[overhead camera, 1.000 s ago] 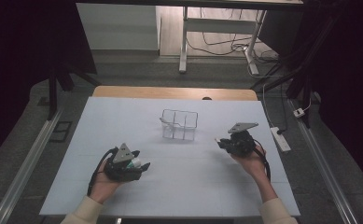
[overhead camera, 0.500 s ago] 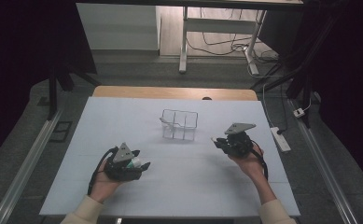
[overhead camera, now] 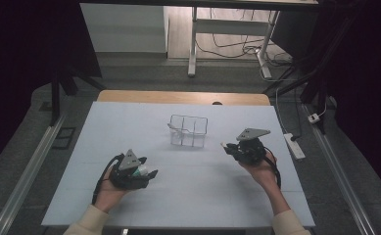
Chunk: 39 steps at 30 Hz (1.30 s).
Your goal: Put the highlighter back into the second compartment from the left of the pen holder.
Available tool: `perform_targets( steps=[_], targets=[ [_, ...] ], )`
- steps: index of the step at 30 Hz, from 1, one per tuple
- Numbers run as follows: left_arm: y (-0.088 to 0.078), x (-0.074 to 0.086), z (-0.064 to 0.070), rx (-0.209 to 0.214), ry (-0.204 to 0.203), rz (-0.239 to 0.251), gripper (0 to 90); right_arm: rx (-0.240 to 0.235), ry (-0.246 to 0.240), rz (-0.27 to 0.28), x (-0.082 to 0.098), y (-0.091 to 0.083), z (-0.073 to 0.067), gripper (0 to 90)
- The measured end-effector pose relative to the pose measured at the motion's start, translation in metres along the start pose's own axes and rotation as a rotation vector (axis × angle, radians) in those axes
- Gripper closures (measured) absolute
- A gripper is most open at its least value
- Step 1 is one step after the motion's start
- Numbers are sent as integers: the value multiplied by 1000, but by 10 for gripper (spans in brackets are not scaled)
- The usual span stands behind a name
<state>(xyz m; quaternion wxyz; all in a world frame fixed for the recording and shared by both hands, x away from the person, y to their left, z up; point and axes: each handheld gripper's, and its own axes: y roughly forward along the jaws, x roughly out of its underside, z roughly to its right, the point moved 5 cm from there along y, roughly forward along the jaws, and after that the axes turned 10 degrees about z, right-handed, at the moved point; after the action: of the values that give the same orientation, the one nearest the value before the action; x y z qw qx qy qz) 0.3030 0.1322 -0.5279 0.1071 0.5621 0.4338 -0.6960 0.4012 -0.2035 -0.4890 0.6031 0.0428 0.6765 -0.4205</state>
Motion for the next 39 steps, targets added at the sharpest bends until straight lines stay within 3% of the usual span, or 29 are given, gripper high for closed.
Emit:
perform_targets(
  steps=[18,39],
  targets=[
    [3,2,3,13,10,-22,360,-4,-10,-17,1,3,-2,778],
    [1,0,1,7,1,-7,360,0,-2,48,-9,-2,-6,779]
  ],
)
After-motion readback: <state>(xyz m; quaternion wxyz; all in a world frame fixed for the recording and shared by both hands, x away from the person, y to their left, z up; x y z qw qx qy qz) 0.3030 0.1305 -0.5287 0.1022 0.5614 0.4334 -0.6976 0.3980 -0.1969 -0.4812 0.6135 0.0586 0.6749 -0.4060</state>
